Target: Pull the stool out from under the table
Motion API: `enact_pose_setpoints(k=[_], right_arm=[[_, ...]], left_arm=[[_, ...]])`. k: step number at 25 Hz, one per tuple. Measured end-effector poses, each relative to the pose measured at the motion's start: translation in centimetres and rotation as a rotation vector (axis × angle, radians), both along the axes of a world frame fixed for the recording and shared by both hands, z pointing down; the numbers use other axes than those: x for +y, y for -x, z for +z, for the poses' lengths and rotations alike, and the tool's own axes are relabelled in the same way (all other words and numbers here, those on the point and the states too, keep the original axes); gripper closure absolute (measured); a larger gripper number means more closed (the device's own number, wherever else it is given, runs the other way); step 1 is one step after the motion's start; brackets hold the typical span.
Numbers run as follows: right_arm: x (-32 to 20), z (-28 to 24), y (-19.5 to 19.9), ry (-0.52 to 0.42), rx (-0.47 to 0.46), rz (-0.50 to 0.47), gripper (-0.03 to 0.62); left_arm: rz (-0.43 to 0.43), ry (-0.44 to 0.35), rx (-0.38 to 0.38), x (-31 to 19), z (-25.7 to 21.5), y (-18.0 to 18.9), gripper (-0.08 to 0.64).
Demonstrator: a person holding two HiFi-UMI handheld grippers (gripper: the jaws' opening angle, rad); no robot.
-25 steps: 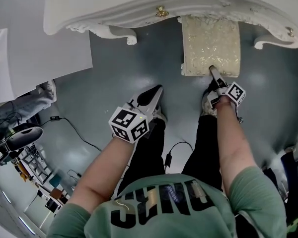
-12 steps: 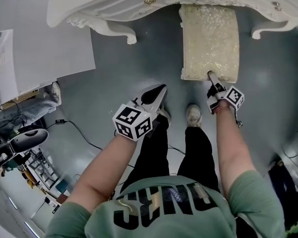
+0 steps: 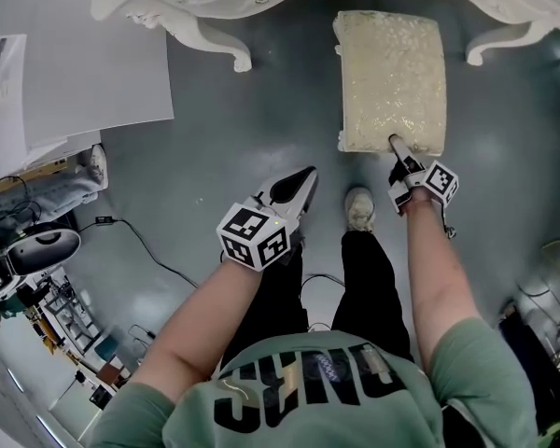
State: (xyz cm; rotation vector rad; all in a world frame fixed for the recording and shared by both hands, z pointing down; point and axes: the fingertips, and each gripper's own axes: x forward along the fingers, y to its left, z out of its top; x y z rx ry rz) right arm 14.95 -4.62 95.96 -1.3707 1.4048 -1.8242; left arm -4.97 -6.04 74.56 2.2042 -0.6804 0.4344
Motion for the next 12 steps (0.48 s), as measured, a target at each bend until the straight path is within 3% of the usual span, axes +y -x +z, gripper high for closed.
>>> enact_pose_setpoints(k=[8, 12], right_arm=[[2.1, -0.1, -0.2, 0.018, 0.04, 0.042, 0.15], [2.4, -0.6, -0.3, 0.022, 0.052, 0.046, 0.149]], left_arm=[[0.019, -0.013, -0.028, 1.1, -0.5, 3.3, 0.56], [0.022, -0.019, -0.019, 1.2, -1.3, 3.1, 0.56]])
